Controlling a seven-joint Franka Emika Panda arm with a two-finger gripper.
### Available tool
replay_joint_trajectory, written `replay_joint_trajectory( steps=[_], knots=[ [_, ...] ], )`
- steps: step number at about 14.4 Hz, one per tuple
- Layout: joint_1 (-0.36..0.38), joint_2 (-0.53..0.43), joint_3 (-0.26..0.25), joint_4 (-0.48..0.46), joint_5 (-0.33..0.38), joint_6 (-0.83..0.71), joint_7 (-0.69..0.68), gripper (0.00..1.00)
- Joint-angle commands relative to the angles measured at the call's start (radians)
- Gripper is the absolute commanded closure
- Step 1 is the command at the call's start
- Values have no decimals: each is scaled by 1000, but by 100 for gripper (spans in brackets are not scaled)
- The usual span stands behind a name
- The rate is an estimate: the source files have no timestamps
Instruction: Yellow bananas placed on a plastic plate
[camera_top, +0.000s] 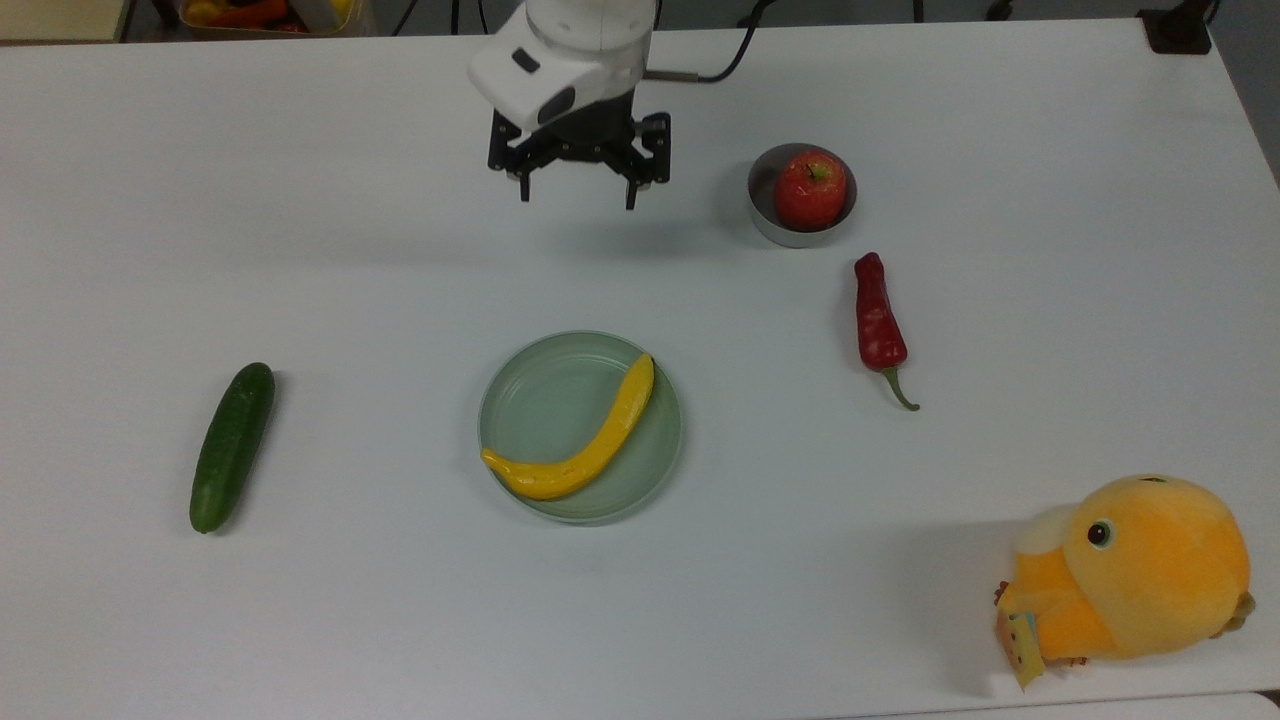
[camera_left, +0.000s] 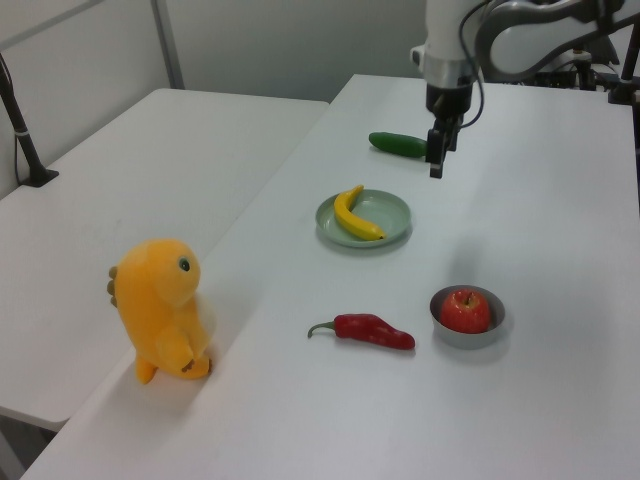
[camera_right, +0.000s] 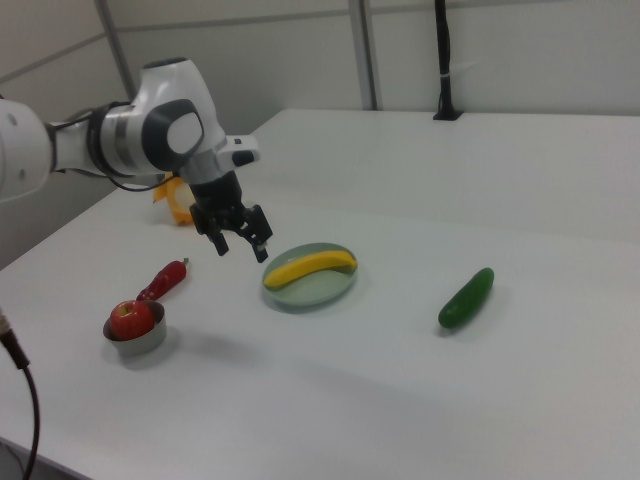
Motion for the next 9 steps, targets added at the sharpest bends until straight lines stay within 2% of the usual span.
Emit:
replay_joint_trajectory(
  steps=[1,3,9],
  knots=[
    [4,-92,-18,-72,64,-6,-12,0],
    [4,-92,-18,-72,71,0,49,0],
    [3,-91,-18,-75,68,6,40,0]
  ],
)
